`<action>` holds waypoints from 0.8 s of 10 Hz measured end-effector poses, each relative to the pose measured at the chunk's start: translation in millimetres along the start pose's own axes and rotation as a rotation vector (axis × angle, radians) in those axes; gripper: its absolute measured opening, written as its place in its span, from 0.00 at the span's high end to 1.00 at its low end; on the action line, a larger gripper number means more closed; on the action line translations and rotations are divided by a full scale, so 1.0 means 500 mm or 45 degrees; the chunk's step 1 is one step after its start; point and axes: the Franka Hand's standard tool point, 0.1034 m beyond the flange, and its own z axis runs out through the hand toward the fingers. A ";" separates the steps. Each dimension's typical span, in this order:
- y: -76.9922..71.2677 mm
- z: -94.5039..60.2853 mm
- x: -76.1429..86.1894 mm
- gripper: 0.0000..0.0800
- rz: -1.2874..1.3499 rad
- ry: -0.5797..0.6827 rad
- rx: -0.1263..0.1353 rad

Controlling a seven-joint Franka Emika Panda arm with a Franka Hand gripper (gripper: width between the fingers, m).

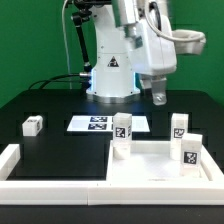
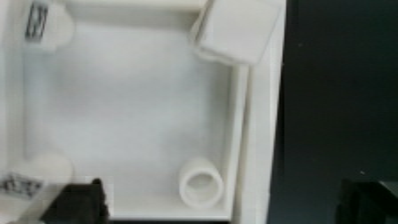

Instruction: Assemble square table

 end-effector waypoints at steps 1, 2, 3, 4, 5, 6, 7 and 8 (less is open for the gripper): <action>0.000 0.000 0.011 0.19 -0.062 0.011 0.007; -0.001 0.002 0.002 0.19 -0.144 0.012 0.003; -0.001 0.003 0.002 0.19 -0.245 0.012 0.002; 0.000 0.003 0.003 0.19 -0.321 0.012 0.001; 0.000 0.003 0.003 0.19 -0.436 0.013 0.001; 0.000 0.003 0.004 0.19 -0.520 0.013 0.000; 0.004 0.003 0.014 0.19 -0.639 0.021 0.006; 0.029 0.005 0.047 0.19 -0.840 0.058 0.028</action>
Offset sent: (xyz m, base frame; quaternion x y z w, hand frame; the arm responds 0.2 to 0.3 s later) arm 0.0000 0.0000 0.0000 0.0000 0.0000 -0.1296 0.9916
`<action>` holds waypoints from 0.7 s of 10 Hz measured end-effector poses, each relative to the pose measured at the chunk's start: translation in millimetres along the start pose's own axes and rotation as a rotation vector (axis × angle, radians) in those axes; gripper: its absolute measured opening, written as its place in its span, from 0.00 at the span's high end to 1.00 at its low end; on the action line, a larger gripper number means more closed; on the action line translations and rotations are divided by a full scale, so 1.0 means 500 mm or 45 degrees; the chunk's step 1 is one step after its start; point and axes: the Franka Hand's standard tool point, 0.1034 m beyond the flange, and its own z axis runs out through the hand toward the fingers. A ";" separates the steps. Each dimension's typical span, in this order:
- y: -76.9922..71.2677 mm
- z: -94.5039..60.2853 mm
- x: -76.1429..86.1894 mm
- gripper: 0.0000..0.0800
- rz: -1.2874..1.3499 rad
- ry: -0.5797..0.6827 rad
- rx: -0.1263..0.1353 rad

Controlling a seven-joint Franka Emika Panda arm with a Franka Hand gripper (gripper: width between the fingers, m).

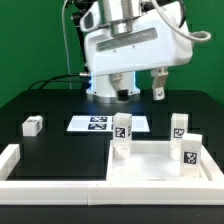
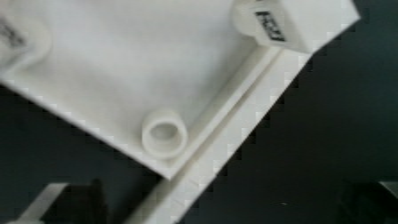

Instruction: Assemble square table

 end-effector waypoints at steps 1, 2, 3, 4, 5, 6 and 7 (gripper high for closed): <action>0.055 0.003 -0.006 0.19 -0.156 0.022 -0.018; 0.119 0.001 -0.003 0.19 -0.329 0.032 -0.038; 0.177 0.000 0.010 0.19 -0.465 0.043 -0.057; 0.255 0.003 0.025 0.19 -0.590 0.063 -0.090; 0.305 0.003 0.038 0.19 -0.756 0.067 -0.120; 0.332 0.002 0.052 0.19 -0.831 0.066 -0.140; 0.322 0.003 0.048 0.19 -0.903 0.059 -0.147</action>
Offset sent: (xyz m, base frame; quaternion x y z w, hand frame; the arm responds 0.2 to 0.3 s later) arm -0.0631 -0.0799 -0.0270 0.0331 0.0284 -0.1821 0.9823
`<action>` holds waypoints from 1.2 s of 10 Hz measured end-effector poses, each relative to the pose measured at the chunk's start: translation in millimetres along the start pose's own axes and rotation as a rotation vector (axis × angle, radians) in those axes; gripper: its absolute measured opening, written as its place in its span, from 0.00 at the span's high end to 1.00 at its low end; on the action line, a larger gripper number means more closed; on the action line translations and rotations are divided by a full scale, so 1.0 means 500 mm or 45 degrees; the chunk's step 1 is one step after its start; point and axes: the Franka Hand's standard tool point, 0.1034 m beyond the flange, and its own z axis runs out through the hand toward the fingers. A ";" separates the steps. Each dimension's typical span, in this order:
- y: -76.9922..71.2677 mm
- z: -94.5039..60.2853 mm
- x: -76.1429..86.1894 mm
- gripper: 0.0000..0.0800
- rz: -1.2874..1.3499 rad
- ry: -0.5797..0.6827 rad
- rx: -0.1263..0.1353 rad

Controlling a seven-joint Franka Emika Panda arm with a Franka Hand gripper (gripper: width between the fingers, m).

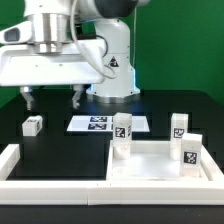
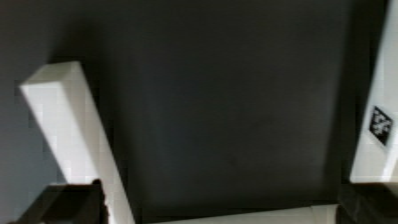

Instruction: Assemble square table

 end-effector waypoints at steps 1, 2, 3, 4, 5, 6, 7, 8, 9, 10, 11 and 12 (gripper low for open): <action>0.000 0.001 0.000 0.19 -0.050 -0.002 -0.001; -0.002 0.002 -0.003 0.19 -0.032 -0.015 0.006; -0.008 0.004 -0.004 0.19 -0.034 -0.036 0.017; -0.006 0.004 -0.004 0.19 -0.033 -0.033 0.014; -0.011 0.012 -0.013 0.19 -0.015 -0.077 0.031; -0.012 0.029 -0.031 0.19 -0.011 -0.185 0.058; 0.005 0.042 -0.070 0.19 -0.037 -0.292 0.074; 0.029 0.050 -0.113 0.19 -0.053 -0.396 0.082; 0.062 0.054 -0.148 0.19 -0.069 -0.472 0.091; 0.108 0.054 -0.185 0.19 -0.078 -0.529 0.096; 0.150 0.048 -0.216 0.19 -0.088 -0.649 0.098; 0.179 0.048 -0.227 0.19 -0.070 -0.720 0.084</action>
Offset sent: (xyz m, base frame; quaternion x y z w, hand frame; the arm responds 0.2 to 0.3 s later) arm 0.0000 0.0000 0.0000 0.0000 0.0000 0.0000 1.0000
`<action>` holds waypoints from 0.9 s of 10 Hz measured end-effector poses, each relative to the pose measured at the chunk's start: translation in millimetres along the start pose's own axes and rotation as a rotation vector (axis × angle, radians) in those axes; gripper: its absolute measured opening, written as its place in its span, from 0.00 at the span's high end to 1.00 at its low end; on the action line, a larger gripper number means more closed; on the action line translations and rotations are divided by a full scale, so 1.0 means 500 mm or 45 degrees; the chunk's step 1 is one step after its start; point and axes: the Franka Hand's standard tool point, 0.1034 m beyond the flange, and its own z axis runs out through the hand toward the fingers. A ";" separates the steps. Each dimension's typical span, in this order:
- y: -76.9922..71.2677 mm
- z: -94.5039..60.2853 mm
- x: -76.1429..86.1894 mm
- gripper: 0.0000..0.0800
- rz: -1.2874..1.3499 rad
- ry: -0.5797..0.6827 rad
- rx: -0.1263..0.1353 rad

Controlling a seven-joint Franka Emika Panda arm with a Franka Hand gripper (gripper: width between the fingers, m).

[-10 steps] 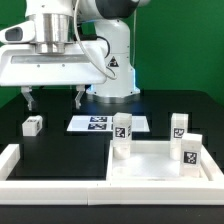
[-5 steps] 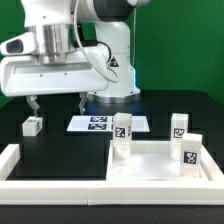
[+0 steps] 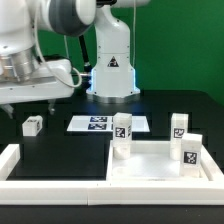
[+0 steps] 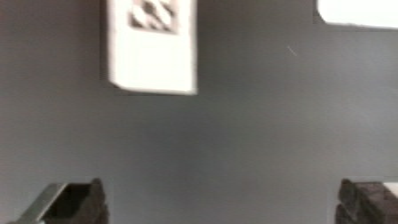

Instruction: Assemble square table

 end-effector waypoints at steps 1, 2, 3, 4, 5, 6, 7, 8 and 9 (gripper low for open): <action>-0.011 0.001 0.000 0.19 0.012 -0.093 0.017; -0.021 0.002 0.008 0.19 -0.001 -0.150 0.031; -0.019 0.005 0.012 0.19 -0.002 -0.154 0.027; -0.018 0.005 0.011 0.19 -0.001 -0.153 0.027; -0.018 0.006 0.011 0.19 -0.001 -0.153 0.027; -0.013 0.011 0.006 0.19 0.006 -0.164 0.029; 0.005 0.033 -0.009 0.19 0.035 -0.210 0.036; 0.013 0.048 -0.019 0.19 0.056 -0.253 0.043; 0.011 0.059 -0.030 0.19 0.095 -0.309 0.064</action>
Offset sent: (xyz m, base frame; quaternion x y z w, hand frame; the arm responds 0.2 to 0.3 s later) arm 0.0000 0.0000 0.0000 0.0000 0.0000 0.0000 1.0000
